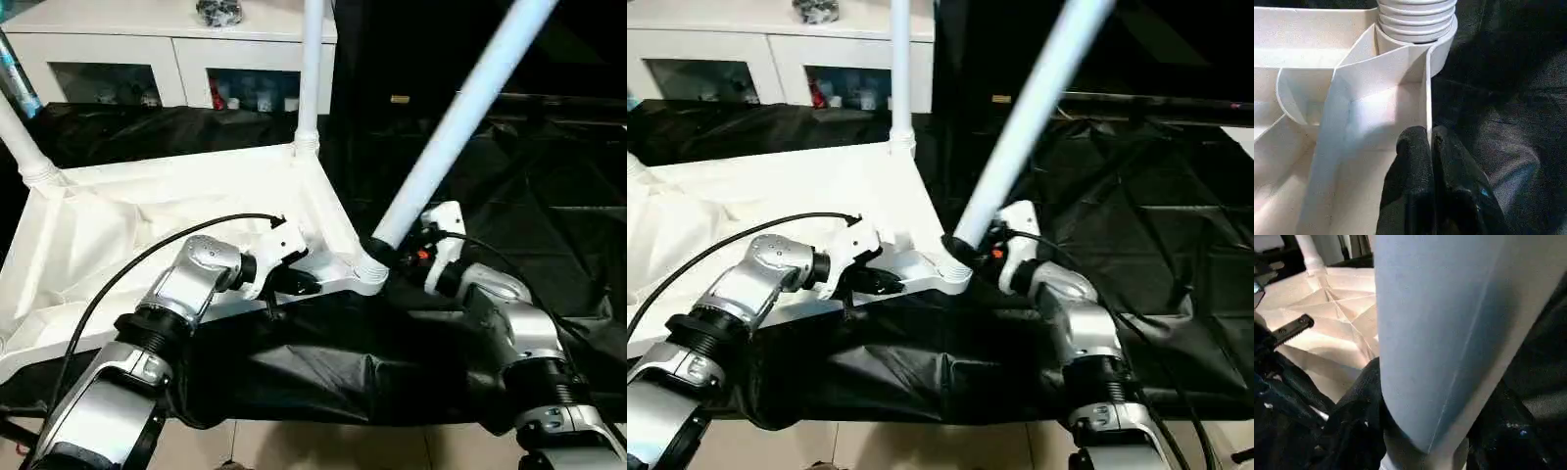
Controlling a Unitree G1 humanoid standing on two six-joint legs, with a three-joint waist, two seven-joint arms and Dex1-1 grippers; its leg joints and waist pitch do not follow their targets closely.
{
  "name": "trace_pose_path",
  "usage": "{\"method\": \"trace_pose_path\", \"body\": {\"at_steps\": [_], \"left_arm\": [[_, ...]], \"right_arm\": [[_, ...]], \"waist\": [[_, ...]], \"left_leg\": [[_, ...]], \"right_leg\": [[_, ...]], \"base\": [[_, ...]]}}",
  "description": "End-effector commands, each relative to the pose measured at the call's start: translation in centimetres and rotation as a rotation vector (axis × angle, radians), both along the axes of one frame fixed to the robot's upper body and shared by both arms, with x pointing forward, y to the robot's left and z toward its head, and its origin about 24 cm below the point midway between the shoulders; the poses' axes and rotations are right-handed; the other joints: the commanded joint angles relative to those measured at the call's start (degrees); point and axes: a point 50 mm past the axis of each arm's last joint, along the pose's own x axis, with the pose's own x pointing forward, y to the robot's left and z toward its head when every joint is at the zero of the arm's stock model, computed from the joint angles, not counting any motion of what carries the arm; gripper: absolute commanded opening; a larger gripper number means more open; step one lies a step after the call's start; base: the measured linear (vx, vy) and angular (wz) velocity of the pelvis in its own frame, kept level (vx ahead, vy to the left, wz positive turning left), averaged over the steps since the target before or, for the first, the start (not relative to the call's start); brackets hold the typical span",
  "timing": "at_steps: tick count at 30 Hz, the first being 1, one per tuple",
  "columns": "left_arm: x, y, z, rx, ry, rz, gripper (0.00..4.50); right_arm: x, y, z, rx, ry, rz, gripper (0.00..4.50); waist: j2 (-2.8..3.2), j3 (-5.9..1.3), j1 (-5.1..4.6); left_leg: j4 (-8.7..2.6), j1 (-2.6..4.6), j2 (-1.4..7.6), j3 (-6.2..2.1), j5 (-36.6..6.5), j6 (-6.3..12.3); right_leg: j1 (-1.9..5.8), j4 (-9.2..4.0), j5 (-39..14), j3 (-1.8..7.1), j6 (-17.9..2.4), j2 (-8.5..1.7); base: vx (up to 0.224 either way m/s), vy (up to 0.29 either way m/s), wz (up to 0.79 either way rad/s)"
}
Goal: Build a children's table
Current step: Insert table leg to table base
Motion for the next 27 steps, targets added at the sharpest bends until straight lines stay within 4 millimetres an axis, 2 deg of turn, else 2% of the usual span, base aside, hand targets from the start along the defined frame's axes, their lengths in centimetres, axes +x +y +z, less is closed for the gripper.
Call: {"method": "trace_pose_path", "body": {"at_steps": [1,2,3,4,6,8,11,14,15,16,21,25,26,27], "left_arm": [[-0.1,-0.8,-0.2,0.017,0.008,-0.041,0.00],[-0.1,-0.8,-0.2,0.018,0.007,-0.040,0.00],[-0.1,-0.8,-0.2,0.018,0.007,-0.040,0.00],[-0.1,-0.9,-0.2,0.019,0.005,-0.039,0.00],[-0.1,-0.9,-0.2,0.019,0.005,-0.037,0.00],[-0.2,-1.0,-0.3,0.016,0.004,-0.037,0.00],[-0.2,-1.0,-0.3,0.012,0.002,-0.036,0.00],[-0.2,-1.0,-0.2,0.004,-0.004,-0.033,0.00],[-0.2,-1.1,-0.2,0.004,-0.003,-0.034,0.00],[-0.2,-1.1,-0.2,0.005,-0.003,-0.034,0.00],[-0.1,-1.2,-0.2,0.007,-0.010,-0.032,0.00],[0.0,-1.3,-0.2,0.011,-0.013,-0.032,0.00],[0.0,-1.3,-0.2,0.015,-0.014,-0.036,0.00],[0.0,-1.4,-0.2,0.015,-0.014,-0.040,0.00]], "right_arm": [[-0.8,0.6,-2.9,-0.127,0.120,0.020,1.86],[-0.8,0.7,-2.9,-0.128,0.120,0.026,1.86],[-0.8,0.7,-2.9,-0.128,0.120,0.026,1.86],[-0.8,0.8,-2.9,-0.129,0.121,0.026,1.86],[-0.8,0.9,-2.9,-0.128,0.119,0.025,1.86],[-0.9,0.9,-3.0,-0.112,0.119,0.027,1.86],[-1.0,0.7,-3.1,-0.097,0.111,0.016,1.86],[-0.6,-0.1,-2.7,0.043,0.114,-0.071,1.86],[-0.5,-0.3,-2.5,0.093,0.116,-0.098,1.86],[-0.5,-0.5,-2.4,0.110,0.115,-0.110,1.86],[-0.8,-1.8,-2.4,0.155,0.081,-0.166,1.86],[-1.9,-1.5,-3.2,0.072,0.062,-0.115,1.86],[-2.2,-1.4,-3.5,0.045,0.064,-0.101,1.86],[-2.3,-1.2,-3.6,0.024,0.064,-0.091,1.86]], "waist": [[0.34,-2.88,-0.28],[0.23,-2.87,-0.33],[0.40,-2.83,-0.31],[0.04,-2.78,-0.43],[0.12,-2.74,-0.43],[-0.04,-2.82,-0.38],[0.01,-2.83,-0.27],[0.17,-2.86,-0.20],[0.38,-2.81,-0.22],[0.30,-2.80,-0.26],[0.46,-3.02,-0.03],[0.47,-3.04,0.34],[0.82,-3.00,0.42],[0.67,-3.04,0.45]], "left_leg": [[-5.10,1.45,1.92,-1.32,-19.38,-1.98],[-5.09,1.44,1.89,-1.34,-19.70,-2.01],[-5.06,1.68,1.96,-1.35,-20.67,-2.12],[-5.13,1.62,2.00,-1.39,-21.35,-2.10],[-5.19,1.66,2.03,-1.46,-21.80,-2.15],[-5.23,1.60,2.06,-1.48,-21.63,-2.02],[-5.30,1.55,2.11,-1.48,-21.31,-1.95],[-5.30,1.61,2.07,-1.41,-22.06,-2.00],[-5.41,1.70,2.12,-1.55,-23.13,-2.18],[-5.43,1.74,2.11,-1.50,-23.36,-2.24],[-5.38,1.53,2.09,-1.38,-21.16,-1.83],[-5.35,1.47,2.09,-1.22,-18.98,-1.32],[-5.42,1.42,2.06,-1.24,-18.75,-1.42],[-5.44,1.48,2.09,-1.25,-18.78,-1.48]], "right_leg": [[1.39,-4.73,-13.72,1.13,-11.89,-2.17],[1.40,-4.79,-14.80,1.13,-11.56,-2.22],[1.11,-5.03,-16.48,1.24,-11.13,-2.32],[1.04,-5.20,-17.75,1.25,-10.66,-2.29],[0.85,-5.33,-18.86,1.27,-10.19,-2.35],[0.80,-5.27,-18.19,1.29,-10.01,-2.31],[0.76,-5.19,-17.03,1.30,-10.13,-2.29],[0.68,-5.31,-16.85,1.35,-10.23,-2.34],[0.59,-5.35,-17.77,1.32,-10.18,-2.33],[0.55,-5.45,-17.89,1.31,-10.15,-2.27],[0.82,-5.12,-13.73,1.34,-11.02,-2.20],[1.00,-5.01,-11.31,1.34,-11.28,-2.19],[1.06,-5.01,-11.00,1.31,-11.20,-2.15],[1.13,-4.99,-10.94,1.28,-11.17,-2.20]], "base": [[0.000,0.000,0.00],[0.000,0.000,0.00],[0.000,0.000,0.00],[0.000,0.000,0.00],[0.000,0.000,0.00],[0.000,0.000,0.00],[0.000,0.000,0.00],[0.000,0.000,0.00],[0.000,0.000,0.00],[0.000,0.000,0.00],[0.000,0.000,0.00],[0.000,0.000,0.00],[0.000,0.000,0.00],[0.000,0.000,0.00]]}}
